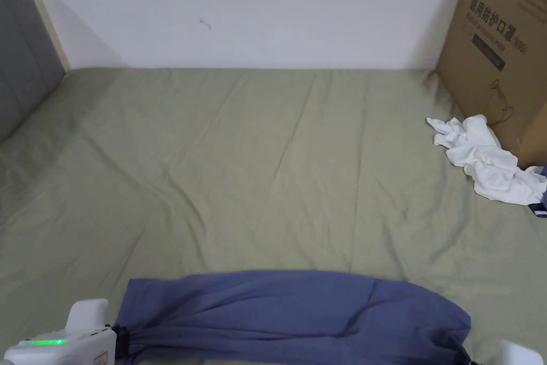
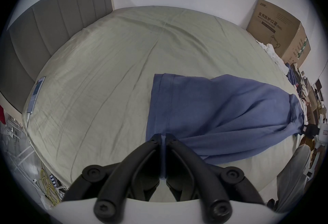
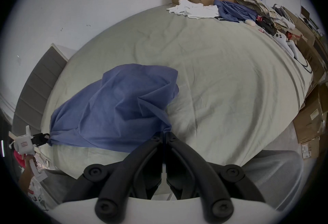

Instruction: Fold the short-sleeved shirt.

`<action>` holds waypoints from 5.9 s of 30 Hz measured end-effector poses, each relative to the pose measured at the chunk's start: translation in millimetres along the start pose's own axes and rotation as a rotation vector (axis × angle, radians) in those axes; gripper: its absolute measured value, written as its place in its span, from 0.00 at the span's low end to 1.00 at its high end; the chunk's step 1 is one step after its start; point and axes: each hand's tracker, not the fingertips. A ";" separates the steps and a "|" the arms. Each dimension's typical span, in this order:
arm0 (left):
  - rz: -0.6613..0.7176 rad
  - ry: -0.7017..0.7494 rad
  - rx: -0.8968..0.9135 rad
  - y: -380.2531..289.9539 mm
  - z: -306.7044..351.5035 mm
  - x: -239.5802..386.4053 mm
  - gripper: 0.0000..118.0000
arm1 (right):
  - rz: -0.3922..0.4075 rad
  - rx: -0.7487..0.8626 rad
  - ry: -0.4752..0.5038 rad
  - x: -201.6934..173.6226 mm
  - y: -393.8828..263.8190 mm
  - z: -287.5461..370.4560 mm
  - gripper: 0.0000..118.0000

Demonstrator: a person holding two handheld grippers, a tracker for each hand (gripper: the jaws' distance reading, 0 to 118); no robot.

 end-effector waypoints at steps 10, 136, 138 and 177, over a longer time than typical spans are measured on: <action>0.117 -0.105 0.137 42.6 68.2 3.2 0.75 | 0.092 0.272 0.070 -44.1 54.1 75.4 0.88; -0.105 -0.397 -0.021 103.9 47.2 172.7 0.78 | 0.264 0.599 -0.115 -99.8 100.9 107.3 0.03; -0.104 -0.371 0.027 107.7 55.0 157.4 0.78 | 0.266 0.603 -0.110 -102.0 101.3 108.1 0.03; 0.001 -0.510 -0.021 79.5 30.3 126.4 0.13 | 0.273 0.582 -0.128 -95.9 102.0 108.7 0.03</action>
